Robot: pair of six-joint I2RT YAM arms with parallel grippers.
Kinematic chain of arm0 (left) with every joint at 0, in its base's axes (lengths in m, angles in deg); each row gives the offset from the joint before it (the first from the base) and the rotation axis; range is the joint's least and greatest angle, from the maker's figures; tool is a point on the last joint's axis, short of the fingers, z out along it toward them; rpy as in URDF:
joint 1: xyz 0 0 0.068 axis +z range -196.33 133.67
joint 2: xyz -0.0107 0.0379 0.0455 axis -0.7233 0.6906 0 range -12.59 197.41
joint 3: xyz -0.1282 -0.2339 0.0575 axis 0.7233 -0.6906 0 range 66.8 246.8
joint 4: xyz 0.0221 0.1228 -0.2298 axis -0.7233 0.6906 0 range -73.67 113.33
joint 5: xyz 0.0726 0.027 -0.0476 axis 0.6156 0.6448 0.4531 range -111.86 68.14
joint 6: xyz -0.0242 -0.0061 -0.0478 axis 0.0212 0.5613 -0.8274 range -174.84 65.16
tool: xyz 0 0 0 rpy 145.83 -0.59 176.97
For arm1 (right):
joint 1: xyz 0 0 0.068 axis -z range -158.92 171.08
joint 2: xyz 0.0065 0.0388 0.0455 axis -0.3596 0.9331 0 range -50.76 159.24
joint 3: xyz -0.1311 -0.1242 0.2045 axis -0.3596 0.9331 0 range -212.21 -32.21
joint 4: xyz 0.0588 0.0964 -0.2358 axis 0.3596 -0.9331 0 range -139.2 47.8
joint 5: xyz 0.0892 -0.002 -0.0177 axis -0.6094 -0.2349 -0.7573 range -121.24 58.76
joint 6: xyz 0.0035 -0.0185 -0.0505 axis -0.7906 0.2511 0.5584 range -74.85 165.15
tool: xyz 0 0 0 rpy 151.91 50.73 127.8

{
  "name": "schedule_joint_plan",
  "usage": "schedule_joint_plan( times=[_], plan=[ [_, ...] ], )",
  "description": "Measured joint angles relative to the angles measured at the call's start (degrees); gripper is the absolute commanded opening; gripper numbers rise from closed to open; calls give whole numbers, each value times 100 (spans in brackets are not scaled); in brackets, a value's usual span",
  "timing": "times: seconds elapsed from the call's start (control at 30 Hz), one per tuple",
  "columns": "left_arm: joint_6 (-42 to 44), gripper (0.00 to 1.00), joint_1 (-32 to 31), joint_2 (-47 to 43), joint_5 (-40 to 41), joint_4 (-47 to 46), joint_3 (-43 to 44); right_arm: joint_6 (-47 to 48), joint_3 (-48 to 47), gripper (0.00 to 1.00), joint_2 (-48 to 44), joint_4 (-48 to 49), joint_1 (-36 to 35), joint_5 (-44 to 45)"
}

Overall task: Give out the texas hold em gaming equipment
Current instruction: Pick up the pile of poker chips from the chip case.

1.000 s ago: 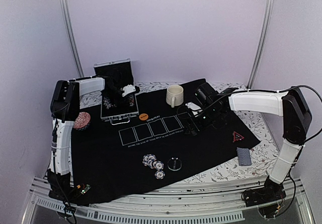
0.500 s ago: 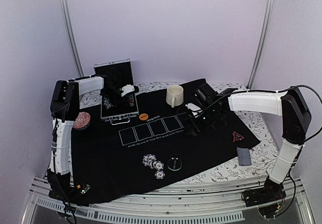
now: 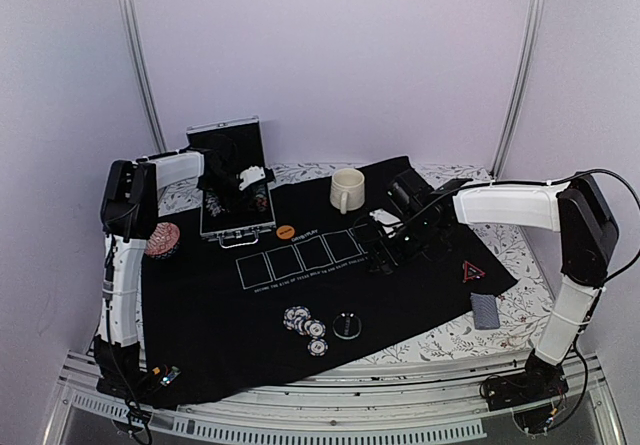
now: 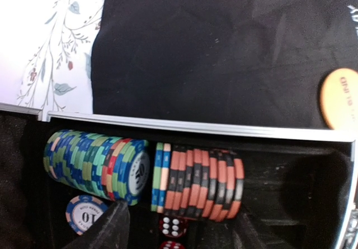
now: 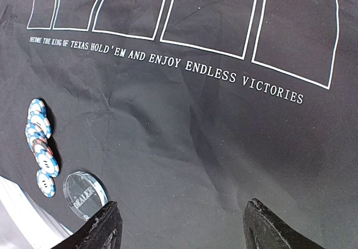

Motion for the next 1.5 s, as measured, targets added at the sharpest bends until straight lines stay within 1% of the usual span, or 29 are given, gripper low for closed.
schedule_joint_plan(
  times=[0.2, 0.63, 0.73, 0.83, 0.93, 1.03, 1.23, 1.43, 1.5],
  plan=[
    [39, 58, -81, 28, 284, -243, -2, -24, 33, 77, 0, 9, 2, 0],
    [243, 68, -107, -94, 273, -411, -236, -39, 37, 77, 0, 11, 2, -42],
    [256, 66, -109, -175, 240, -542, -411, -39, 48, 77, 0, 26, 0, -66],
    [251, 63, -127, -350, 256, -887, -785, -37, 85, 77, 0, 24, 2, -105],
    [262, 63, -166, -509, 264, -1200, -1141, -39, 107, 77, 0, 22, 2, -125],
    [282, 62, -216, -562, 271, -1379, -1294, -37, 109, 77, 0, 24, 2, -131],
    [295, 57, -245, -538, 306, -1346, -1235, -39, 109, 77, 0, 22, 2, -144],
    [374, 56, -247, -284, 350, -973, -807, -37, 111, 78, 0, 20, 2, -144],
    [393, 54, -251, -212, 367, -852, -675, -37, 111, 78, 0, 15, 2, -144]
  ],
)
